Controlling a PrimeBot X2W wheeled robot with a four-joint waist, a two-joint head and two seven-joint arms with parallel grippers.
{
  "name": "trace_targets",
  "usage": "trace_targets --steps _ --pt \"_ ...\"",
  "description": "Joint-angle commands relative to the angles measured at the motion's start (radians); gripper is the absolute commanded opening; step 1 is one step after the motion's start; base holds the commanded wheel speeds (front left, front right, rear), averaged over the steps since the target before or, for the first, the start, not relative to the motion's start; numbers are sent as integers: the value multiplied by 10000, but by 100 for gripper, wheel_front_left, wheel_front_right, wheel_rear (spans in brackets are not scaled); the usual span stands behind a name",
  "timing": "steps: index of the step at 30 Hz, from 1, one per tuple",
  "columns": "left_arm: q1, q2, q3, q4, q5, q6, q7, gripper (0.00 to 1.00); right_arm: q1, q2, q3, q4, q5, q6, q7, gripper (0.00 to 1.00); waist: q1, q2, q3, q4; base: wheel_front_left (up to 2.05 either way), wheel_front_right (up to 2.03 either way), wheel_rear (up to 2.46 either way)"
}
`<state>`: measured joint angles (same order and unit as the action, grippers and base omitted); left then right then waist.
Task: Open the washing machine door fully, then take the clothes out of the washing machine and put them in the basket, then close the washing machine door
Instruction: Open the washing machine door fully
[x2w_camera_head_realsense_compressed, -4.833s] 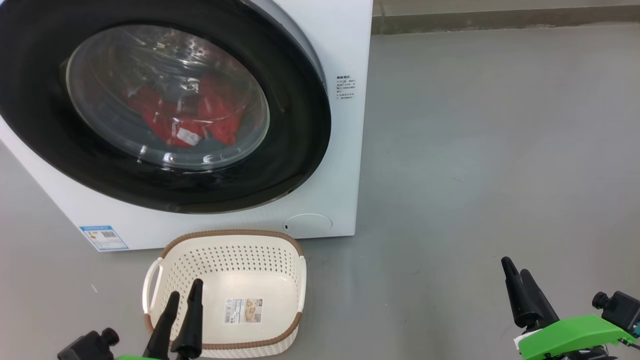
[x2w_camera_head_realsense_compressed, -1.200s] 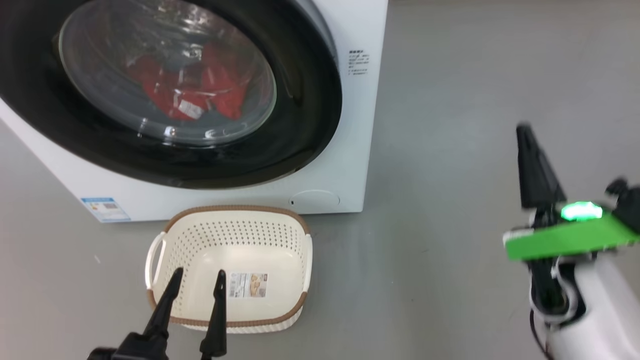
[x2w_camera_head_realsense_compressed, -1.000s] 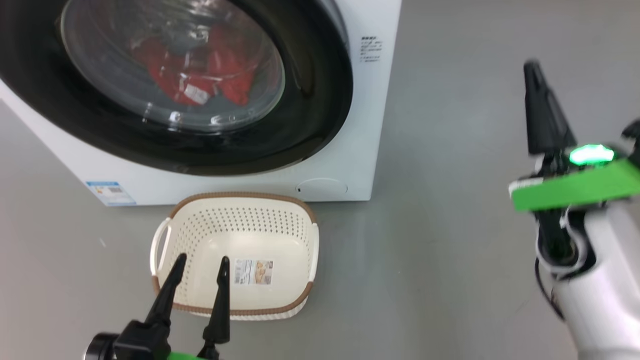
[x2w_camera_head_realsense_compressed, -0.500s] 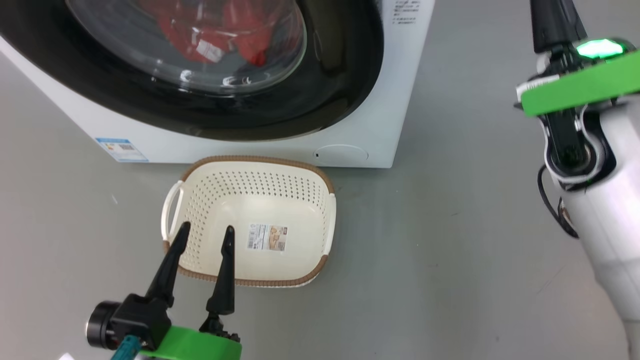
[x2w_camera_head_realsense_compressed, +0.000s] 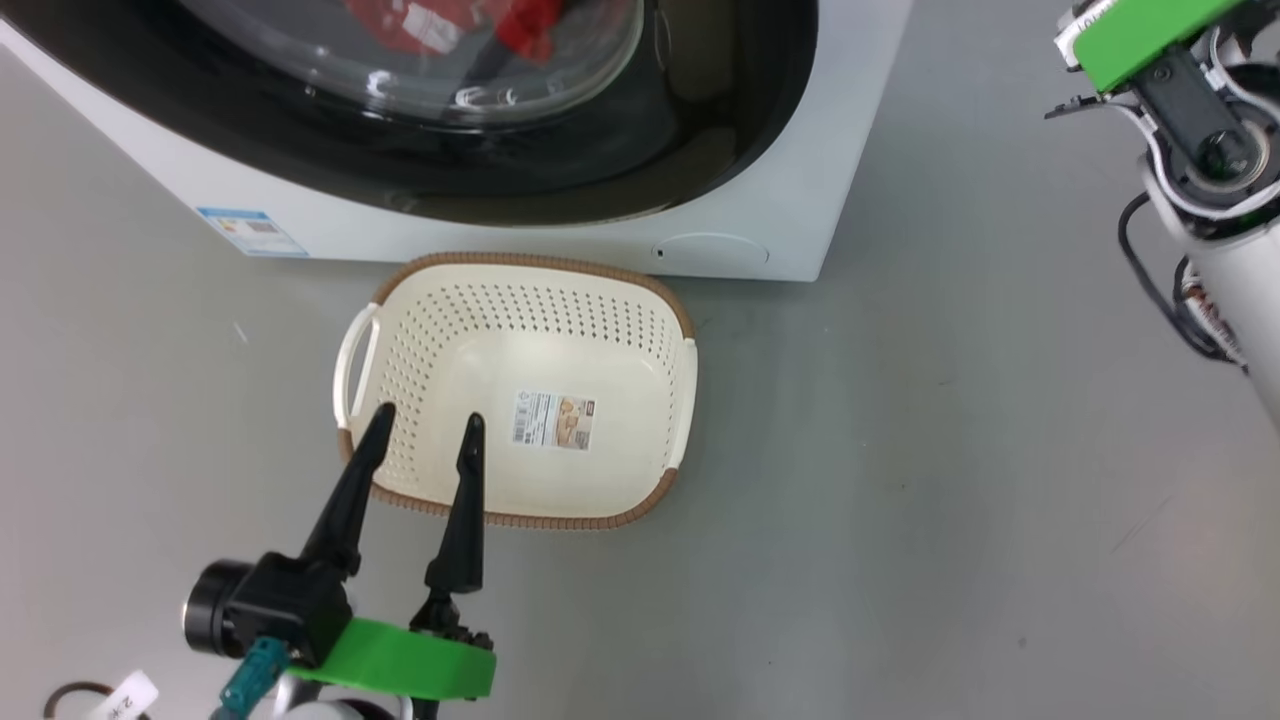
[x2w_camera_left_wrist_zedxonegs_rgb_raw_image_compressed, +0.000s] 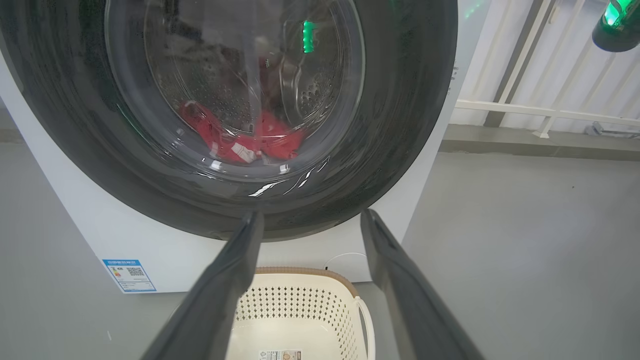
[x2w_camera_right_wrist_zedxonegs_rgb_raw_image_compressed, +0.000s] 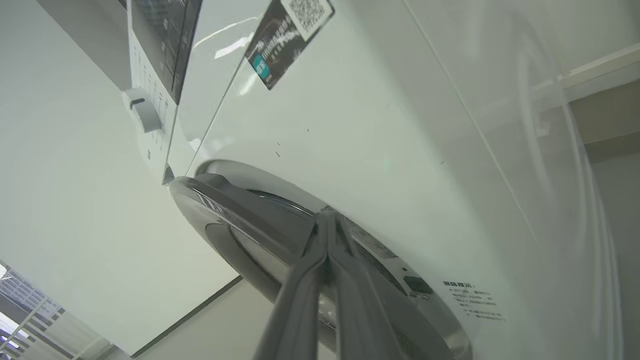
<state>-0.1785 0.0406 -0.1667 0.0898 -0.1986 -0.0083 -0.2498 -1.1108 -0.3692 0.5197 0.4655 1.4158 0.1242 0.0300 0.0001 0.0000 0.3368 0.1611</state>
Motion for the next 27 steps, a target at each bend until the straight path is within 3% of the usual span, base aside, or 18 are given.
trace_targets --steps 1,15,27 --pt "-340 97 252 -224 -55 -6 -120 100 -360 -98 278 -77 374 65 657 0 0 0 215 79 0 0 0" --pt "-582 97 70 -222 -111 -51 -120 100 -1518 187 -131 1286 2955 65 4243 0 0 0 669 236 0 0 0" --pt "-795 97 -192 -307 -205 -44 -120 100 -2431 570 -308 2734 3323 65 5939 0 0 0 1159 459 0 0 0"
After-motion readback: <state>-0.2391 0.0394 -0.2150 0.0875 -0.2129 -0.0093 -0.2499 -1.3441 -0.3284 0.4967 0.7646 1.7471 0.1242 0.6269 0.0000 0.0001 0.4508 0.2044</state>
